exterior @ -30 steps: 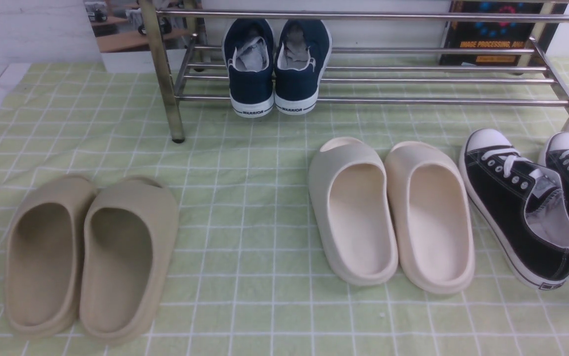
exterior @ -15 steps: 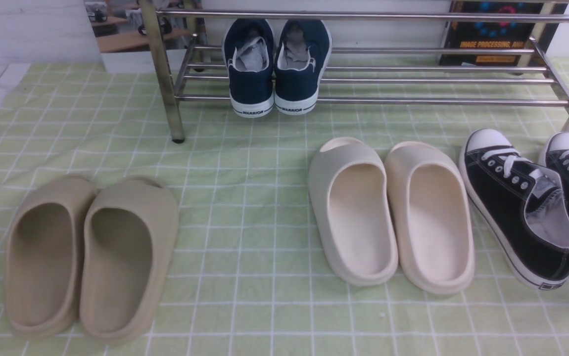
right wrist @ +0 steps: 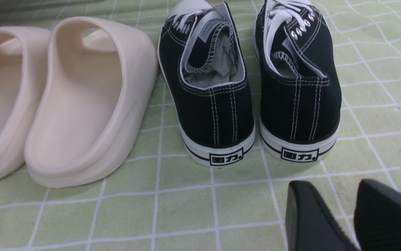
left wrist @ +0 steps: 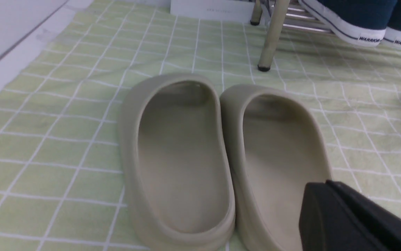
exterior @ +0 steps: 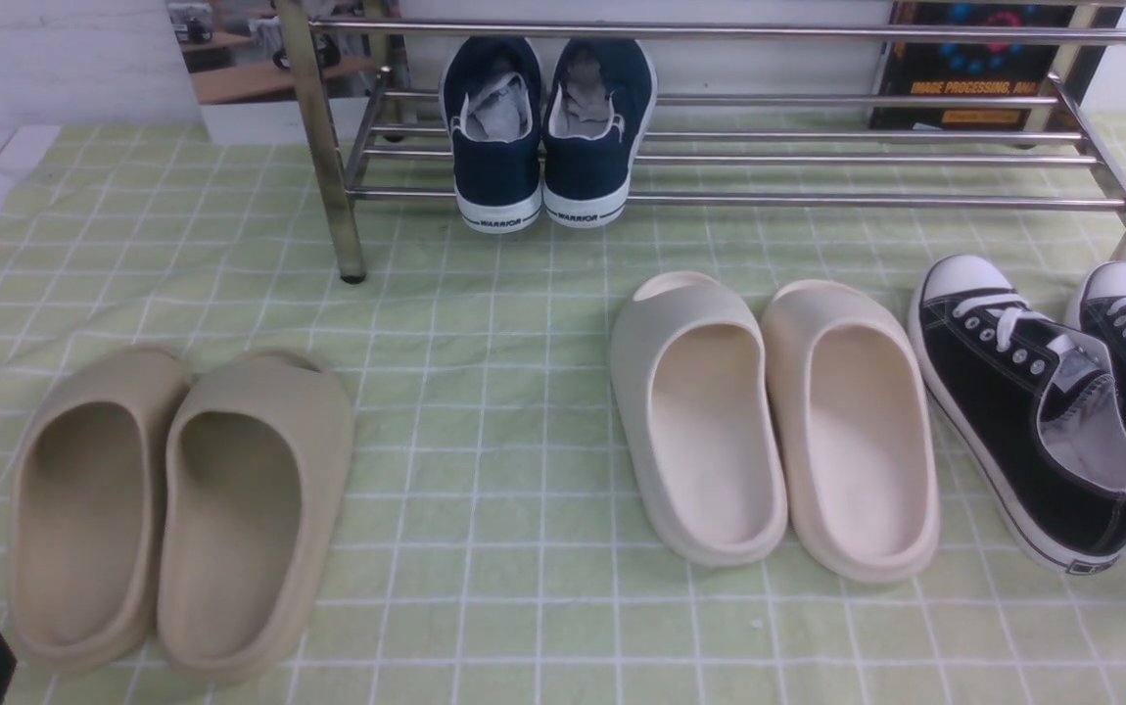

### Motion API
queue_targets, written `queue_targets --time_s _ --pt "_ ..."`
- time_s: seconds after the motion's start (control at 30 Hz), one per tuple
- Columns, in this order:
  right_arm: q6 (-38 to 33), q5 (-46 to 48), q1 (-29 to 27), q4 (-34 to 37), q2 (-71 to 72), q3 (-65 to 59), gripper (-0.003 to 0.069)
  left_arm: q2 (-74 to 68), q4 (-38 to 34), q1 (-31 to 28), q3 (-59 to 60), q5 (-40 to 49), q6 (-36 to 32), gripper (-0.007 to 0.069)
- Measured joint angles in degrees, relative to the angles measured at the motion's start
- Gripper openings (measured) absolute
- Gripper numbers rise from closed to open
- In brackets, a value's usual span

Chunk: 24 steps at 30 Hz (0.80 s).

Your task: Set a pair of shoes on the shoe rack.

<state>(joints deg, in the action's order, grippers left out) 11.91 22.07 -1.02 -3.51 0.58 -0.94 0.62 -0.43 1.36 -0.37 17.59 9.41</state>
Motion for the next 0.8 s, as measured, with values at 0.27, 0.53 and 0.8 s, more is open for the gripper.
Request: queue_targets --time_s 0.27,0.53,0.8 --pt "0.0 0.0 0.0 0.0 0.0 0.0 0.0239 0.0 0.4 2.6 2.1 -1.3 3.6 -0.0013" --pt "0.0 0.0 0.0 0.0 0.0 0.0 0.0239 0.0 0.4 3.8 2.1 1.7 3.6 -0.0013" --pt "0.0 0.0 0.0 0.0 0.0 0.0 0.0239 0.0 0.1 -0.9 2.1 3.2 3.6 -0.0013"
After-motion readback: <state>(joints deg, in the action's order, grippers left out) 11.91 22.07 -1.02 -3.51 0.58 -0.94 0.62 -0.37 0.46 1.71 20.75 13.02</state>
